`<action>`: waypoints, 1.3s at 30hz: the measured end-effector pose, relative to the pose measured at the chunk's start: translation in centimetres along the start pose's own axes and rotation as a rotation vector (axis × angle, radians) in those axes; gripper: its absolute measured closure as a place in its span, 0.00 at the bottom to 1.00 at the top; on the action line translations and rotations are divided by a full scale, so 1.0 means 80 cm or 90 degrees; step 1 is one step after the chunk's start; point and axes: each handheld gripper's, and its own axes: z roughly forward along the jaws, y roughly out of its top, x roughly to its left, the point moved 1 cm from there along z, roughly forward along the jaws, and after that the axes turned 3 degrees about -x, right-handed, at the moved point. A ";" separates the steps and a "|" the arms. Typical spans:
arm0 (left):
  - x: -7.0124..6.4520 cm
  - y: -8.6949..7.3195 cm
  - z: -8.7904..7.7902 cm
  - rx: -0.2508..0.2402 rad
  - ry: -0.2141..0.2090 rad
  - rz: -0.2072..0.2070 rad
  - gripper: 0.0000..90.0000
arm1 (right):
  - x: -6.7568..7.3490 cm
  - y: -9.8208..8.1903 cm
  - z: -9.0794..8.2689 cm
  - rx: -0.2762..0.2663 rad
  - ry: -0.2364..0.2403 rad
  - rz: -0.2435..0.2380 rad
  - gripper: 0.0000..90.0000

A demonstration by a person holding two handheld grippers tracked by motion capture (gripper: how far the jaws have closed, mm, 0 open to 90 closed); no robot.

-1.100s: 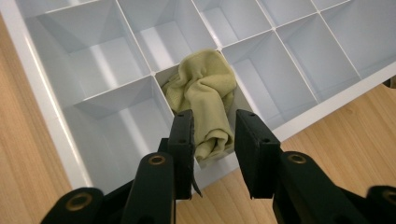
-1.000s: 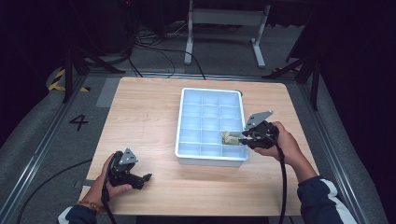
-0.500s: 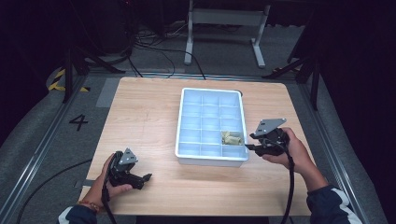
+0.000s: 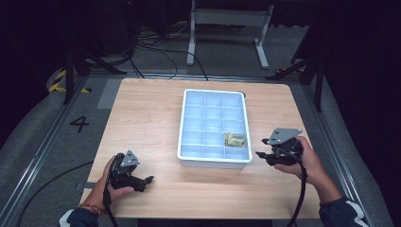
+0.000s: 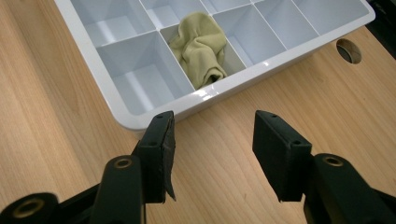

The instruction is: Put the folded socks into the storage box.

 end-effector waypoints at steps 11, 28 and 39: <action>0.000 0.000 0.000 0.000 0.001 0.000 0.00 | 0.007 -0.032 -0.006 0.003 -0.013 0.005 0.51; 0.000 0.000 0.000 0.002 0.002 0.001 0.00 | 0.007 -0.083 -0.010 0.014 -0.029 0.037 0.49; 0.000 0.000 0.000 -0.001 0.002 0.001 0.00 | 0.006 -0.128 -0.016 0.016 -0.041 0.079 0.47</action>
